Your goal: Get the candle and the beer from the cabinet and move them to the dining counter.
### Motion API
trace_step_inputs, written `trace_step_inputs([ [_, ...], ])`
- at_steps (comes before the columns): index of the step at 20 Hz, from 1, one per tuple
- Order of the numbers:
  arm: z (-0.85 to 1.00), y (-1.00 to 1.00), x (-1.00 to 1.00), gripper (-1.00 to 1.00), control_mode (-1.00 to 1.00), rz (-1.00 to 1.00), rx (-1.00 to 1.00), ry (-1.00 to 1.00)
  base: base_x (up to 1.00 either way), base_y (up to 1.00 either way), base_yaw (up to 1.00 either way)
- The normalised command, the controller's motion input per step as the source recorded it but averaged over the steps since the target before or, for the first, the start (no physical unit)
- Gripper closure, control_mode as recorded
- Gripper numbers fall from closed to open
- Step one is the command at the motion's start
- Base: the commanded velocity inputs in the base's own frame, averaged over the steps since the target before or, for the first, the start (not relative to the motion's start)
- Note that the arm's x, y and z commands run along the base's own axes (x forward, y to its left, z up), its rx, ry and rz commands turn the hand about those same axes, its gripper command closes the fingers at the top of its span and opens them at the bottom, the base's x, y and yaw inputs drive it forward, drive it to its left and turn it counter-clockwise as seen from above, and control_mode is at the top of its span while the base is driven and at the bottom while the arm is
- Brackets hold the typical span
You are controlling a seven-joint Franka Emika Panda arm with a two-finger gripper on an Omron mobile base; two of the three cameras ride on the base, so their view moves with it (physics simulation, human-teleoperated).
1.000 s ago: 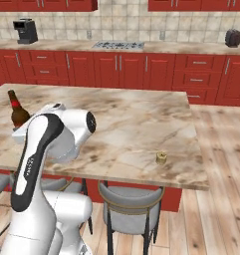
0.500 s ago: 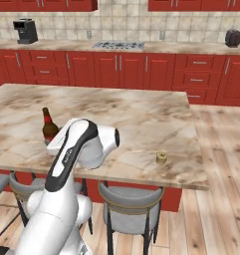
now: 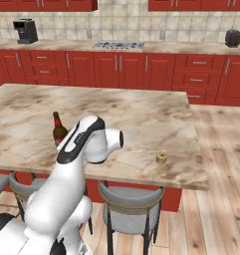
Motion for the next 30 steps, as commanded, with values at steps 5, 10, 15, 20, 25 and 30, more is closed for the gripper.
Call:
trace_step_inputs([
  [5,-0.51,0.00,0.46,1.00,-1.00,0.00,-0.03,0.00,0.00,0.00,0.00],
  [10,-0.28,-0.05,0.37,1.00,-1.00,0.00,0.00,0.00,0.00,0.00,0.00],
  [15,-0.32,-0.02,0.32,1.00,-1.00,0.00,0.00,0.00,0.00,0.00,0.00],
  [20,-0.32,-0.01,0.29,1.00,-1.00,0.00,0.00,0.01,0.00,0.00,0.00],
  [25,-0.31,-0.02,0.31,1.00,-1.00,0.00,0.00,0.01,0.00,0.00,0.00],
  [30,-0.27,-0.04,0.30,1.00,-1.00,0.00,0.00,0.00,0.00,0.00,0.00],
])
